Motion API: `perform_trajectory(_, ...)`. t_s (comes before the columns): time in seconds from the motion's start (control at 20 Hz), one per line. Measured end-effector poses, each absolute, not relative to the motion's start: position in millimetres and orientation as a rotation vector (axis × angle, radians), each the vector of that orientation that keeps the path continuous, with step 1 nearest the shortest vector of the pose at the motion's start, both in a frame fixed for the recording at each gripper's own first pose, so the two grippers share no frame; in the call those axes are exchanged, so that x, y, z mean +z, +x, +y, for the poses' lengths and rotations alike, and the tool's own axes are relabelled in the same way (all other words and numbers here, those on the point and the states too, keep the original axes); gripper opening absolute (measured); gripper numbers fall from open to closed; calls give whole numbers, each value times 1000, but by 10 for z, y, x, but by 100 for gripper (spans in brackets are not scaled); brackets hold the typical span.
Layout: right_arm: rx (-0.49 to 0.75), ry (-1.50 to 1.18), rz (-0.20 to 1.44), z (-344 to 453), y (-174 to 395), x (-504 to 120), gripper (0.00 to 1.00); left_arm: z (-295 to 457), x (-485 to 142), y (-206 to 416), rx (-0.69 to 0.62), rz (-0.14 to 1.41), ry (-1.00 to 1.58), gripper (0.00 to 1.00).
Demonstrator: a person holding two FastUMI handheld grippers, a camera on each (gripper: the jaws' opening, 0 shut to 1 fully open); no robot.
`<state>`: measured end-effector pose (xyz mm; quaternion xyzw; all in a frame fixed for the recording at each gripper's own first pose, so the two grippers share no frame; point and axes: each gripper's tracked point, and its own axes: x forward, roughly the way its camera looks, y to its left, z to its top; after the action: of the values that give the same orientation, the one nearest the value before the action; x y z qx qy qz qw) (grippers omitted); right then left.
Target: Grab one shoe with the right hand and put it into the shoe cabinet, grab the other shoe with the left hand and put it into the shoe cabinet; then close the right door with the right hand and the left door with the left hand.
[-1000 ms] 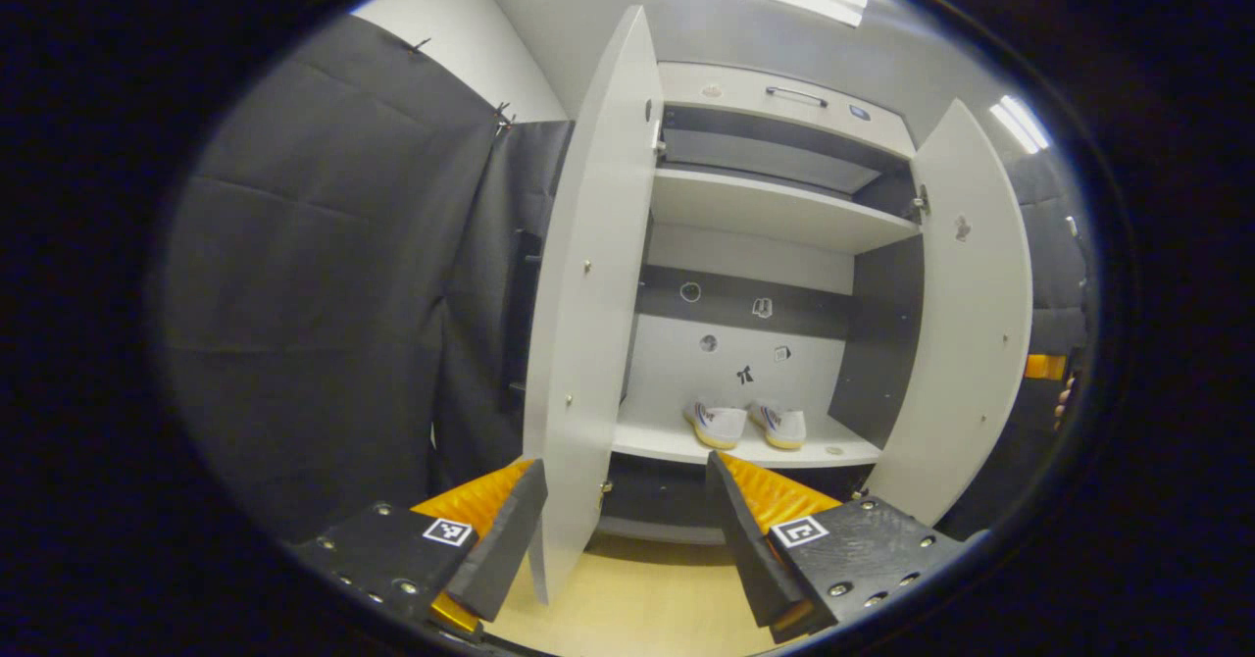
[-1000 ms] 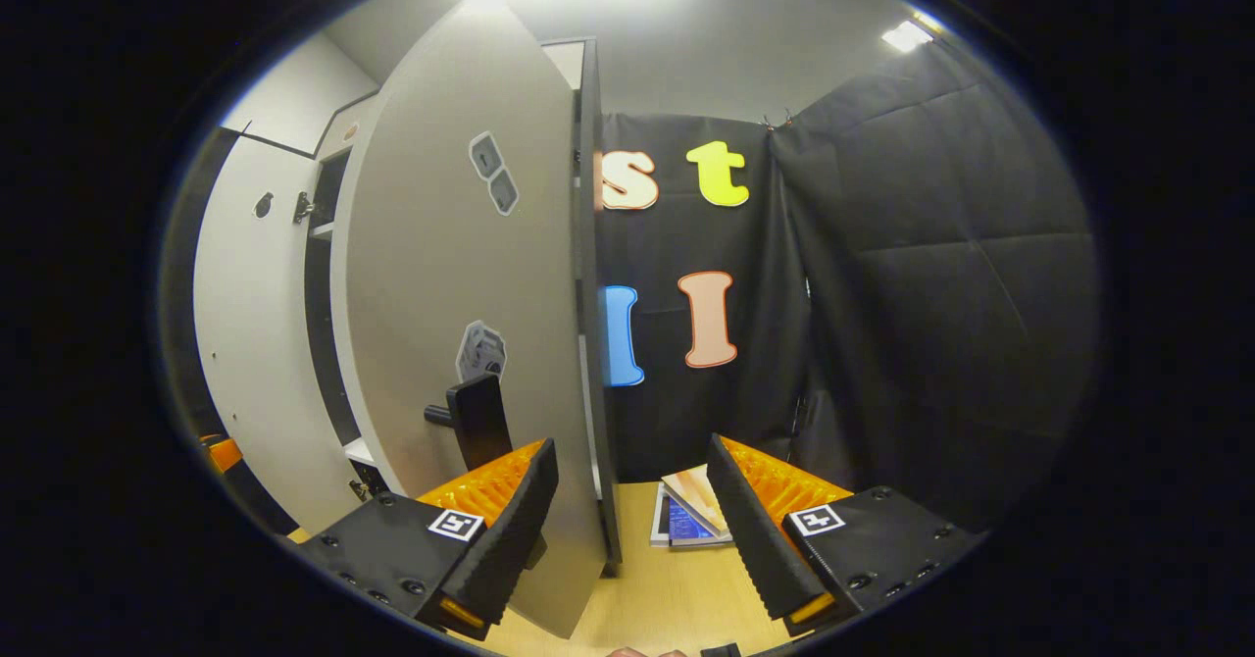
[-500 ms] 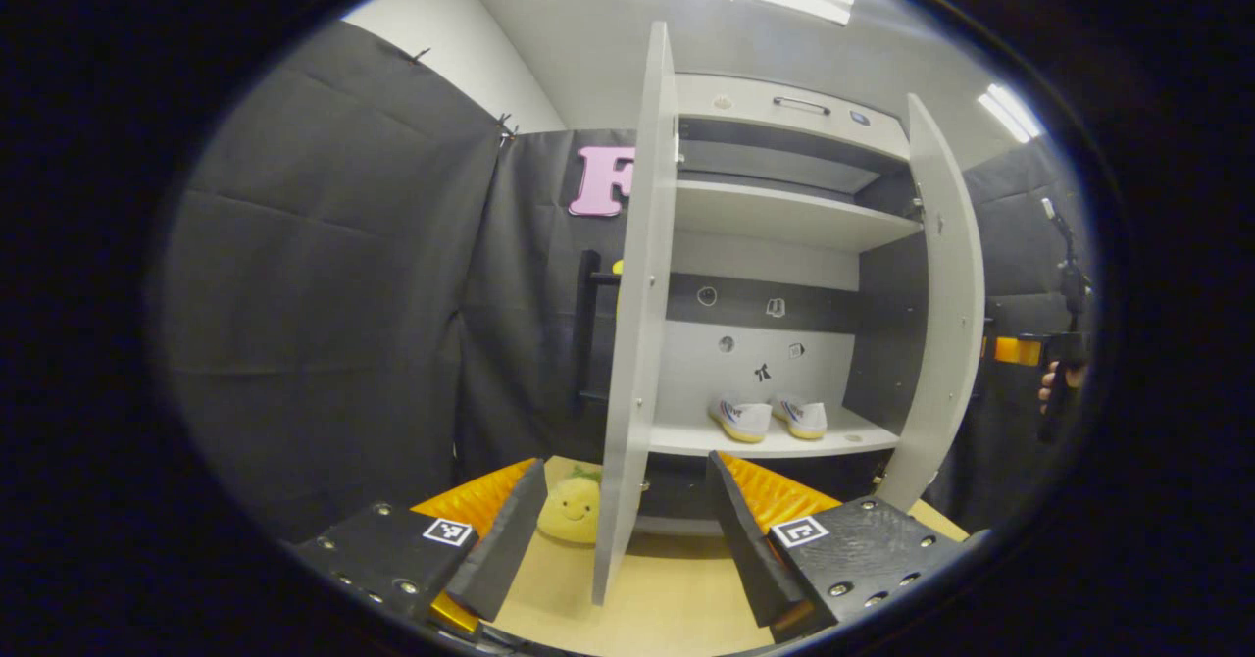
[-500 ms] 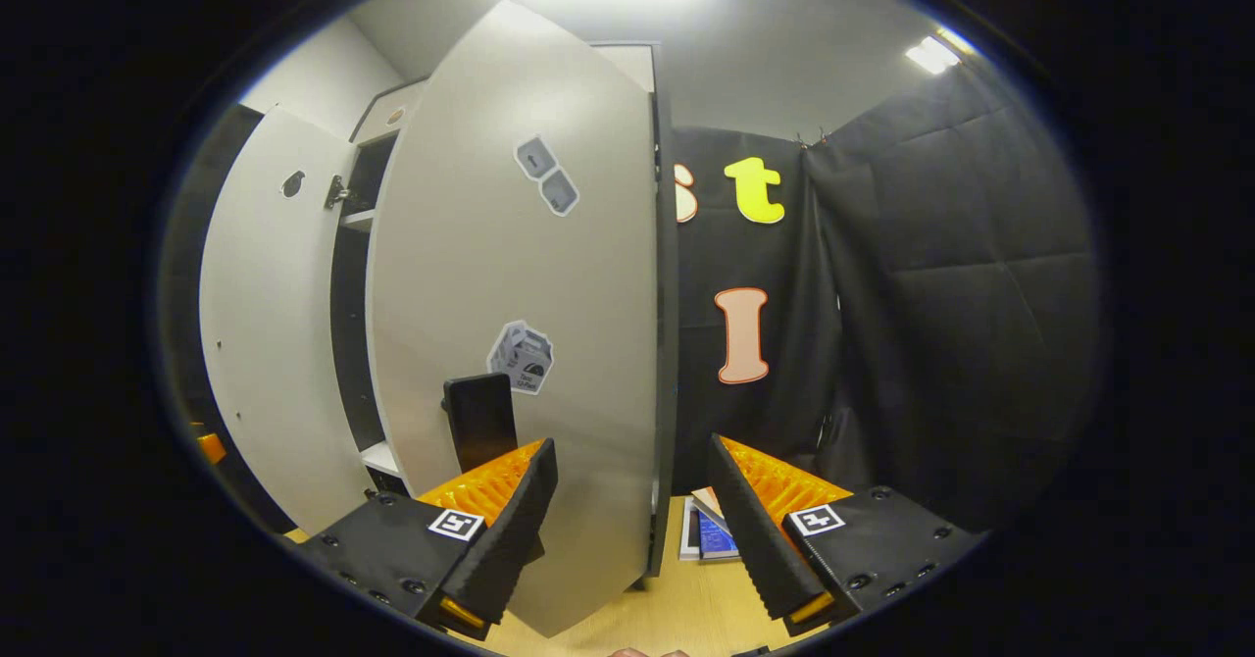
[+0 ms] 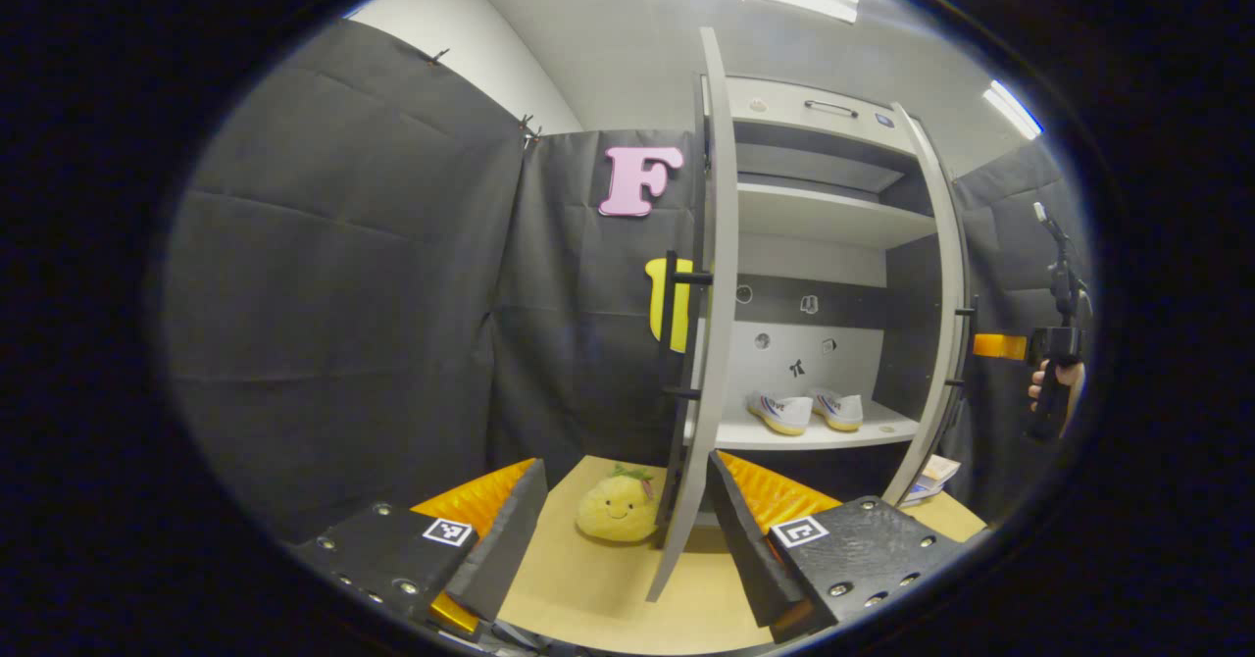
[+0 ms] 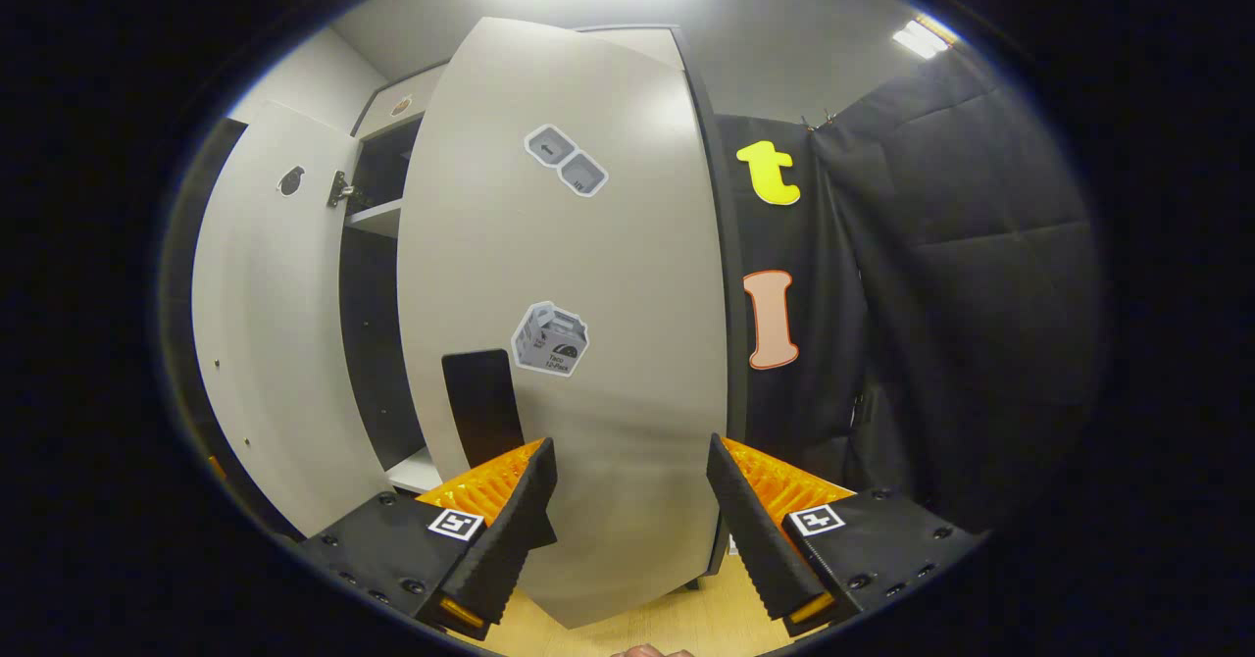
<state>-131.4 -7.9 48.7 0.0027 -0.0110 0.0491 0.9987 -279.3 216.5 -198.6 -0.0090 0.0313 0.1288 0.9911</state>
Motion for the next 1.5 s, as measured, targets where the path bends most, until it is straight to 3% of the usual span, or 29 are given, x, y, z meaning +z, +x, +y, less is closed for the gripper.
perform_trajectory(0.3, 43, 42, 12, -321, -1446, 388, 98, 2513, -1827, -2682, 259, 31, -8, 90)
perform_trajectory(0.5, 8, 47, 10, -449, -1515, 393, 98, 2702, -1598, -2435, 221, -5, 44, 94)
perform_trajectory(0.55, -2, 44, 8, -490, -1536, 388, 98, 2736, -1541, -2364, 203, -12, 46, 90)
perform_trajectory(0.8, -38, 69, 20, -614, -1656, 323, 97, 2710, -1368, -1968, 34, 2, 13, 91)
perform_trajectory(0.95, -57, 82, 41, -672, -1709, 238, 97, 2881, -1268, -1764, 29, -8, 26, 90)
perform_trajectory(1.1, -70, 92, 45, -716, -1755, 226, 97, 2980, -1239, -1519, 22, -1, 13, 96)
perform_trajectory(1.2, -79, 86, 46, -761, -1779, 218, 97, 2973, -1253, -1398, 1, 10, -7, 91)
perform_trajectory(1.3, -88, 81, 44, -812, -1797, 224, 97, 2880, -1181, -1282, -31, -4, -31, 96)
perform_trajectory(1.5, -104, 88, 46, -912, -1770, 189, 97, 2776, -1093, -1277, -19, -15, 16, 91)
